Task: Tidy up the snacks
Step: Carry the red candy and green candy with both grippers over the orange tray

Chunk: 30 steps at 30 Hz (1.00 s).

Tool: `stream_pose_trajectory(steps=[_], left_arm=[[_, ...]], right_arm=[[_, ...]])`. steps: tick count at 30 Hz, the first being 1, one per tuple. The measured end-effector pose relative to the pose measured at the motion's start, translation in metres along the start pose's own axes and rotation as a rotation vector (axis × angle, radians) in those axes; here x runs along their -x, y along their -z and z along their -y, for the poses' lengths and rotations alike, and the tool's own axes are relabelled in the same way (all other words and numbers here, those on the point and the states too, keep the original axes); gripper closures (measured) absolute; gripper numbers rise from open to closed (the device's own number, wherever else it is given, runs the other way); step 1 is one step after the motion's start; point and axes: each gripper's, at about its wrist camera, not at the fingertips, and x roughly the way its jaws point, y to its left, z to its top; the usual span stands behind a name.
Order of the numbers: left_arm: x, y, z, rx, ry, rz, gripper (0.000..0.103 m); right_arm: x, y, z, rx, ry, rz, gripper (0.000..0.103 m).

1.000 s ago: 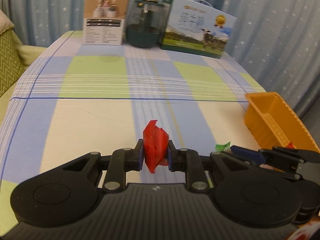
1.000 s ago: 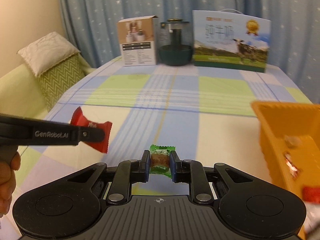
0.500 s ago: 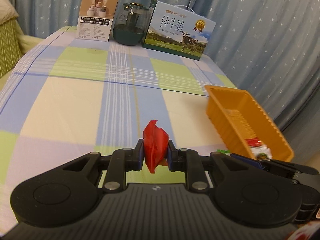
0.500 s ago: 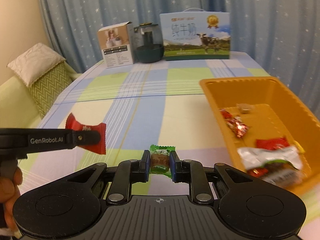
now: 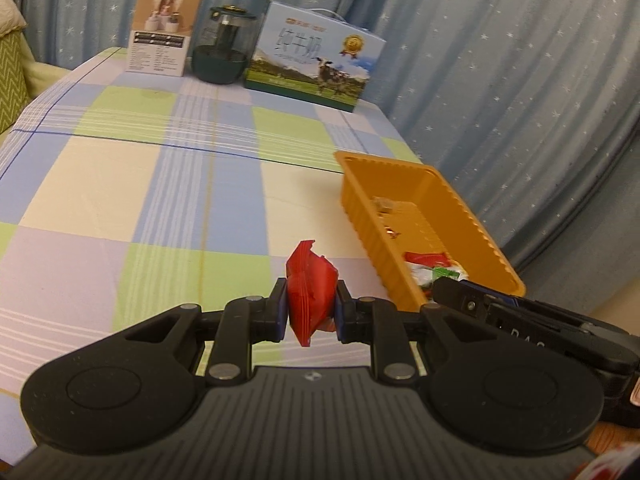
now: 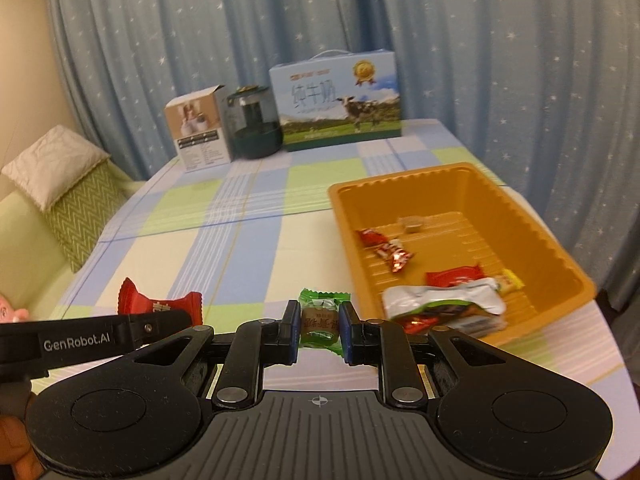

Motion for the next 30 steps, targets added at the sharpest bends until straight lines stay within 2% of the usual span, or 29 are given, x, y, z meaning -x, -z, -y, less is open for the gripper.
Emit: stream_pose_trajectory(steps=[18, 30], left_arm=[[-0.011, -0.004, 0.084, -0.120, 0.101, -0.015, 0.083], [-0.040, -0.023, 0.124, -0.171, 0.145, -0.022, 0.083]], right_arm=[[0.062, -0.026, 0.084, -0.130, 0.100, 0.064, 0.082], [0.062, -0.051, 0.123, -0.111, 0.128, 0.069, 0.082]])
